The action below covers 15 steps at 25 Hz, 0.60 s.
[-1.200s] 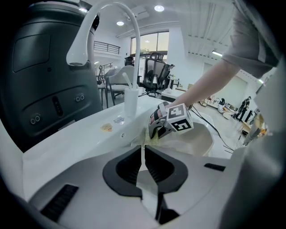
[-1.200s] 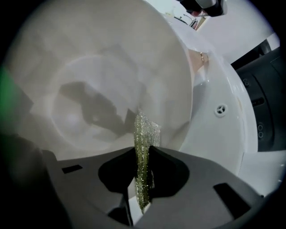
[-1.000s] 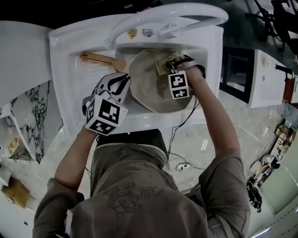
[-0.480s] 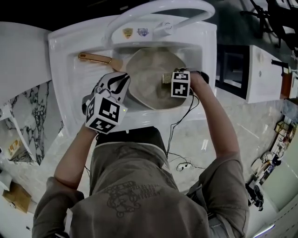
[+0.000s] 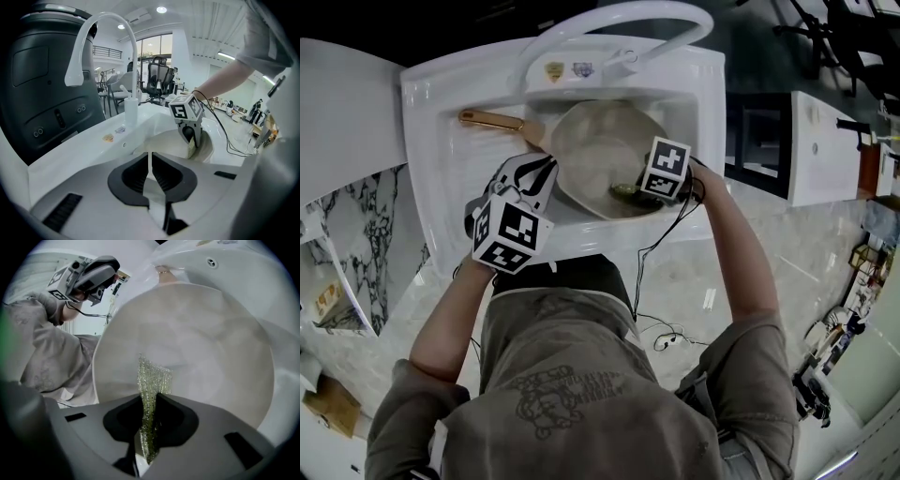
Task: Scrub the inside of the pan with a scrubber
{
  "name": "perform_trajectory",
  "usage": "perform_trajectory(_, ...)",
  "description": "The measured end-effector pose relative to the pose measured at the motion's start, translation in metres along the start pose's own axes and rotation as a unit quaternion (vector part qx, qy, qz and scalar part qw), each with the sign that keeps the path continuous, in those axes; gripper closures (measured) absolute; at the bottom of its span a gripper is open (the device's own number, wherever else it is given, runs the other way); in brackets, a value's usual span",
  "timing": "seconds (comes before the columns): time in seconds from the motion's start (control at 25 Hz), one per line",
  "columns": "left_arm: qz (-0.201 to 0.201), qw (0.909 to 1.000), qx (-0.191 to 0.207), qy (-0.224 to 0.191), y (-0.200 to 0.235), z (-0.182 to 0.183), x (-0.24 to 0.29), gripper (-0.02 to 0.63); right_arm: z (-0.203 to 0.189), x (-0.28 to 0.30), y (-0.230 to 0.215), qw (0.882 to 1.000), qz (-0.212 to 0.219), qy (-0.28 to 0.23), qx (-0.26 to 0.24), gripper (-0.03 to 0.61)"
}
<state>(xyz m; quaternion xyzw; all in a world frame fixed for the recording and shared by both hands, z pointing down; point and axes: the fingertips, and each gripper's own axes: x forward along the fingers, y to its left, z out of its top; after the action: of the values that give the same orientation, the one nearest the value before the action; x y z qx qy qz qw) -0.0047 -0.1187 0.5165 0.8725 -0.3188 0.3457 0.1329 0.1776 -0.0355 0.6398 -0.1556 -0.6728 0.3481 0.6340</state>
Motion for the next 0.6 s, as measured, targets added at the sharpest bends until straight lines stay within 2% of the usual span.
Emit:
perform_trajectory(0.16,0.002,0.9999,0.010,0.002,-0.004,-0.002,-0.003,0.577,0.019,0.002,0.021,0.996,0.060,-0.047,0.045,0.505)
perform_trajectory(0.24,0.002,0.9999,0.011,0.003,-0.004,-0.002,-0.005,0.577,0.033,0.001,0.036,0.989,0.104,-0.081,0.061,0.505)
perform_trajectory(0.36,0.001,0.9998,0.019,0.008,-0.004,-0.003,-0.008,0.577,0.049,-0.001,0.050,0.980,0.147,-0.113,0.068,0.505)
perform_trajectory(0.52,0.005,0.9996,0.027,0.012,-0.002,-0.005,-0.013,0.577,0.076,-0.021,0.063,0.956,0.207,-0.189,0.082,0.506)
perform_trajectory(0.6,0.006,0.9995,0.028,0.011,0.000,-0.004,-0.015,0.577,0.092,-0.036,0.067,0.941,0.220,-0.242,0.085,0.506)
